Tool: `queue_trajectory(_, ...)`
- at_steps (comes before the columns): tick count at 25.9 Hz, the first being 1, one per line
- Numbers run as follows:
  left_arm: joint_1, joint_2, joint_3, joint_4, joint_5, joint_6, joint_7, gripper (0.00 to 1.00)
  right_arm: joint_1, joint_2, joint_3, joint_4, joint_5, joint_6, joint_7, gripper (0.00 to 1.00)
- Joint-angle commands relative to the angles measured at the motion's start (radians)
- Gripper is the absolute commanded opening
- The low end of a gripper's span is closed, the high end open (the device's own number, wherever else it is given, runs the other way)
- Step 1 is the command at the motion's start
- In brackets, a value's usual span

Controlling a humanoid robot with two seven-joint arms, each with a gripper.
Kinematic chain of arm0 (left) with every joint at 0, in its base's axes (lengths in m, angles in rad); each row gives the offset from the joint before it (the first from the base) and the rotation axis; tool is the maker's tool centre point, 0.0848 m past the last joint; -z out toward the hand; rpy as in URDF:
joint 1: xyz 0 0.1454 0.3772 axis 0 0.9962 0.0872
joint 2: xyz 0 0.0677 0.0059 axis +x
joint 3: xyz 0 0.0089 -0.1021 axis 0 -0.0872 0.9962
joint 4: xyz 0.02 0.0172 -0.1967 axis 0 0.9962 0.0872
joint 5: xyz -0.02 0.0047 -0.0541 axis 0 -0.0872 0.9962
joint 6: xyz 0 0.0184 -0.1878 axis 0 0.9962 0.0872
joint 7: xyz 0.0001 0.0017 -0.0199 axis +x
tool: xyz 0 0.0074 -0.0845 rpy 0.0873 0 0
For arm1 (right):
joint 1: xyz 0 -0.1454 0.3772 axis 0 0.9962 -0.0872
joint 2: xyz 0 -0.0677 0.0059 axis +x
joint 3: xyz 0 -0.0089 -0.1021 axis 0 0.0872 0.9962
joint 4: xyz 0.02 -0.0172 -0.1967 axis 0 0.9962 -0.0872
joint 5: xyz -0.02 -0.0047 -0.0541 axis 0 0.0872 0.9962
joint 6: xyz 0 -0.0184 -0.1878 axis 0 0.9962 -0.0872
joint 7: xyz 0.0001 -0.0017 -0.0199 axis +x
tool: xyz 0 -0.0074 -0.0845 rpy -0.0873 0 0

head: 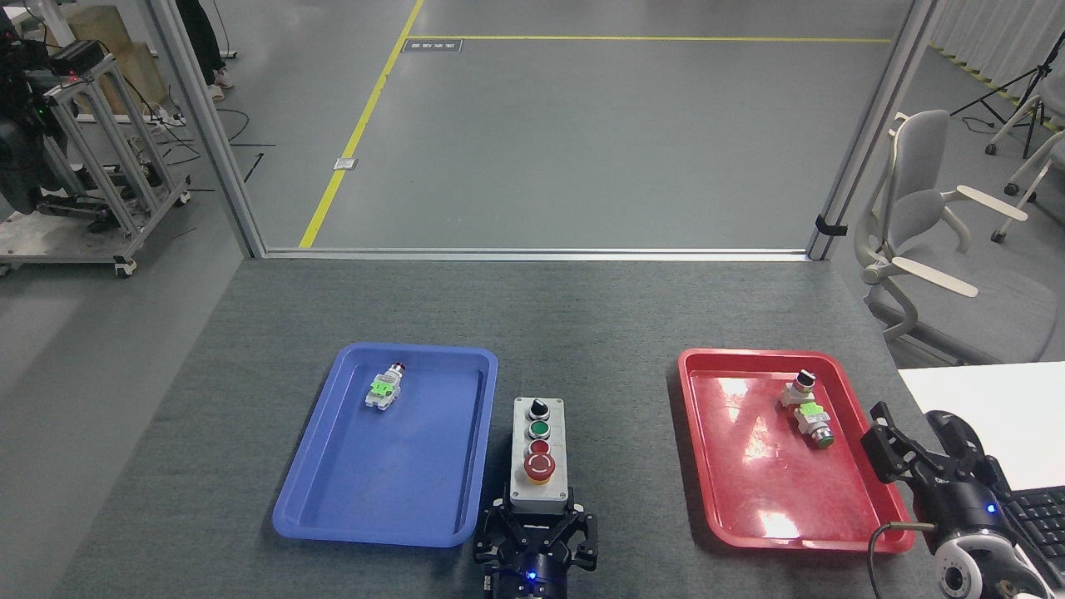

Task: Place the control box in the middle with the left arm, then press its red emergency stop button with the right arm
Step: 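Slide the control box out of the blue tray to the table middle, then open the left gripper and release the control box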

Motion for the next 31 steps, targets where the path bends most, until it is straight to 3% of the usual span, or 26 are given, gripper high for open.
queue_trajectory(1, 0.000, 0.000, 0.000, 0.009, 0.013, -0.007, 0.001, 0.00, -0.002, -0.002, -0.001, -0.001, 0.000, 0.000, 0.000, 1.00)
queue_trajectory(8, 0.000, 0.000, 0.000, 0.009, 0.015, -0.019, 0.007, 0.00, -0.004, -0.014, 0.001, 0.001, -0.020, 0.000, -0.006, 1.00)
queue_trajectory(9, 0.000, 0.002, 0.000, 0.009, 0.016, -0.019, 0.007, 0.06, -0.002, -0.012, 0.001, 0.001, -0.026, 0.000, -0.008, 1.00)
queue_trajectory(12, 0.002, 0.002, 0.000, 0.009, 0.042, -0.015, 0.013, 0.54, -0.001, -0.009, 0.001, -0.001, -0.032, -0.001, -0.009, 1.00)
queue_trajectory(13, 0.002, 0.002, 0.000, 0.009, 0.044, -0.018, 0.019, 0.92, -0.001, -0.011, 0.001, 0.001, -0.032, -0.001, -0.009, 1.00)
queue_trajectory(14, 0.002, 0.002, 0.001, 0.006, 0.044, -0.018, 0.025, 0.99, -0.002, -0.014, 0.002, 0.001, -0.032, -0.001, -0.009, 1.00)
queue_trajectory(21, 0.006, 0.000, 0.000, -0.003, 0.044, -0.033, 0.031, 1.00, -0.004, -0.017, 0.002, 0.001, -0.035, 0.006, -0.009, 0.99)
queue_trajectory(25, 0.016, 0.002, 0.000, -0.034, 0.039, -0.018, 0.119, 1.00, -0.002, -0.018, 0.004, 0.001, -0.055, 0.006, -0.009, 0.95)
queue_trajectory(29, 0.019, 0.003, 0.008, -0.037, 0.030, 0.004, 0.156, 1.00, -0.004, -0.018, 0.002, 0.001, -0.100, 0.006, -0.029, 0.73)
queue_trajectory(31, 0.020, 0.003, 0.012, -0.054, 0.030, 0.014, 0.157, 1.00, -0.010, -0.020, 0.005, 0.001, -0.130, 0.003, -0.084, 0.54)
